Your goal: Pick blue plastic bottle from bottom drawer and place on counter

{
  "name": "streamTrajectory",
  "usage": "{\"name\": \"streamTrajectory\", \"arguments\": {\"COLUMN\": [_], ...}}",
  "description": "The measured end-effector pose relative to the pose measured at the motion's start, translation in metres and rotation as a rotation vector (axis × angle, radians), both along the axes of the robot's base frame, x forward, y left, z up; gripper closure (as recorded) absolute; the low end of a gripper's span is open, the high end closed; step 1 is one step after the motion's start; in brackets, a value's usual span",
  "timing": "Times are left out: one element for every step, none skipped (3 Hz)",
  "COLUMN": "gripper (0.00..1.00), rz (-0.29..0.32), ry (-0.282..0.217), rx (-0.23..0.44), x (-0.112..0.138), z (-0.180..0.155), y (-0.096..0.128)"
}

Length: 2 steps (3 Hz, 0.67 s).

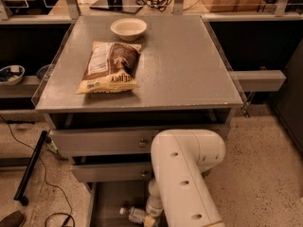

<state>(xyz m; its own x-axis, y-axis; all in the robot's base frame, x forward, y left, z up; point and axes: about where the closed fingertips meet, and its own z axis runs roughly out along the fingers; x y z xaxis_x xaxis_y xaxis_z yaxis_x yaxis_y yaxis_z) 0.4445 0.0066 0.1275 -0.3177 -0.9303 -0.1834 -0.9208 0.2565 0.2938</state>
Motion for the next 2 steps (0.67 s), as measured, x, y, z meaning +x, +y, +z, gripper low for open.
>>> {"name": "streamTrajectory", "arguments": {"gripper": [1.00, 1.00], "rz": [-0.005, -0.011], "ry": [0.002, -0.007], "rx": [0.017, 0.044], "x": [-0.002, -0.003], "z": [0.005, 0.017], "y": [-0.002, -0.006]}}
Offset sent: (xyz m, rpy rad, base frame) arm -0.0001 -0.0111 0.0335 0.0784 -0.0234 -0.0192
